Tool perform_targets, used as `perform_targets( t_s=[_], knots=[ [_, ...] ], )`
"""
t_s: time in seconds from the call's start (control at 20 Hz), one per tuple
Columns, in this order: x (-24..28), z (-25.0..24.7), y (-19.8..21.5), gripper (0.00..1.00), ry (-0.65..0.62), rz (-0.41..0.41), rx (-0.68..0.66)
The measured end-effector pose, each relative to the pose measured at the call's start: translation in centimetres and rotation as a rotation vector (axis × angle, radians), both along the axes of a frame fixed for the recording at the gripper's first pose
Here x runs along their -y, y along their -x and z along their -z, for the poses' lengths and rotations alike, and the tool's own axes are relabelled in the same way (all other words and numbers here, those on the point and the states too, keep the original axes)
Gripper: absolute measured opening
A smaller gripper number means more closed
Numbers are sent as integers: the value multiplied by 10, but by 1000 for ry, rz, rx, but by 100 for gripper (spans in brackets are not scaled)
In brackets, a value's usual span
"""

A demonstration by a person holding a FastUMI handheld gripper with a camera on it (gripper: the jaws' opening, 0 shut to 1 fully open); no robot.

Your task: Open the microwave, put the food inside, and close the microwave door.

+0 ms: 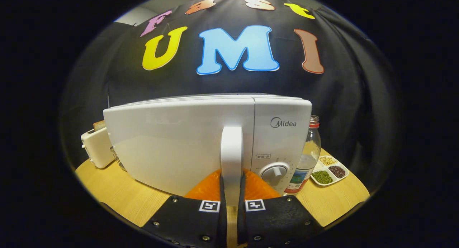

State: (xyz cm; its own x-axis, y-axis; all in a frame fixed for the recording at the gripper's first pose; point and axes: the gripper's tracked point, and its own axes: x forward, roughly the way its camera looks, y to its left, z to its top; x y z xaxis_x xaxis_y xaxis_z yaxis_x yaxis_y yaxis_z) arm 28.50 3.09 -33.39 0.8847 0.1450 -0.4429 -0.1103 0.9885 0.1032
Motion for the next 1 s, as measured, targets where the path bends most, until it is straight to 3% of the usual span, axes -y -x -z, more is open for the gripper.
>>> perform_targets(
  t_s=[0.6,0.75,1.0],
  knots=[
    [0,-1,5,11,62,32,-7],
    [-4,-9,39,6,150,0,55],
    [-17,-14,80,6,102,-6,19]
  ],
)
